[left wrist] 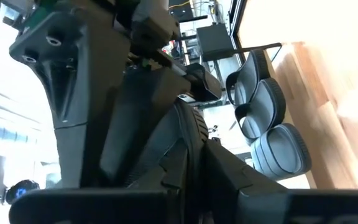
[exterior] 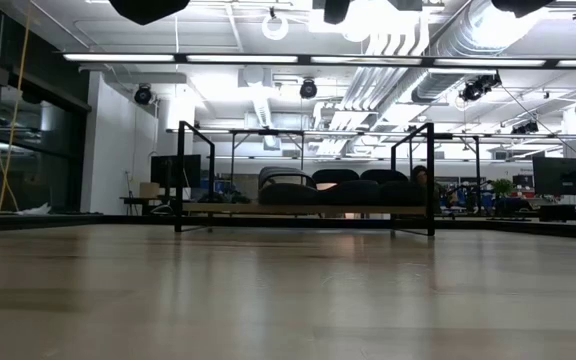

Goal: Pick and place slides into the shelf
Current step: Put the black slipper on the shelf

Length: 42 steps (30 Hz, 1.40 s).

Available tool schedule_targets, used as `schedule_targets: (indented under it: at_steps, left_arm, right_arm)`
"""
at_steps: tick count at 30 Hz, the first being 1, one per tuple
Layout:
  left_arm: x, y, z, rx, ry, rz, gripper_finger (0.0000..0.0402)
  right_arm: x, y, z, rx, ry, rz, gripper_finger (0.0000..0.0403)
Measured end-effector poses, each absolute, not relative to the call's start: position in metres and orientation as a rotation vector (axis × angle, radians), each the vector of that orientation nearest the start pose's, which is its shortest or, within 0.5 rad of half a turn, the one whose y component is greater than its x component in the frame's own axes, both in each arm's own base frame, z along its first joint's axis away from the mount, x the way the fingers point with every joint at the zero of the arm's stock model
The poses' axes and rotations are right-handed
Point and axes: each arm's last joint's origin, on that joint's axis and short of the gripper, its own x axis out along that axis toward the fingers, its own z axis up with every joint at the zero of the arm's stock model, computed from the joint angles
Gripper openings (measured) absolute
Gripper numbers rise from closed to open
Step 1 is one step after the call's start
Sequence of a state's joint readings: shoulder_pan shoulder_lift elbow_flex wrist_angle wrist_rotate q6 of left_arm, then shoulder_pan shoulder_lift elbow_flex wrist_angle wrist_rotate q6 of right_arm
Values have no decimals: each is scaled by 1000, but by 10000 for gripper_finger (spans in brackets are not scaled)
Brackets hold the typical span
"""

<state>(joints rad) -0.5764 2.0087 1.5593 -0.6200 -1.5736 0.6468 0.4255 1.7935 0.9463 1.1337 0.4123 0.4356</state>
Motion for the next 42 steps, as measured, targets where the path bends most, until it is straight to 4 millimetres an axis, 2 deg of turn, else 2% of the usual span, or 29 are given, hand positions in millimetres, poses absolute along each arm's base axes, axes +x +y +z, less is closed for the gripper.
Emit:
schedule_targets:
  at_steps: [5, 13, 19, 27, 35, 42]
  left_arm:
    - [361, -200, 231, 1554, 845, 725, 28]
    - [361, -199, 231, 1547, 842, 732, 32]
    - [360, -199, 230, 1534, 834, 734, 25]
    - [358, -198, 235, 1446, 800, 722, 30]
    - [342, -188, 246, 1314, 816, 625, 22]
    - [327, -179, 255, 1210, 853, 578, 24]
  right_arm:
    - [350, 140, 239, 505, -208, 51, 89]
    - [349, 140, 242, 475, -214, 45, 166]
    - [341, 147, 248, 430, -123, 58, 205]
    - [319, 158, 266, 354, -25, 71, 211]
    - [299, 162, 278, 265, 22, -13, 211]
    - [297, 162, 279, 254, 39, -12, 211]
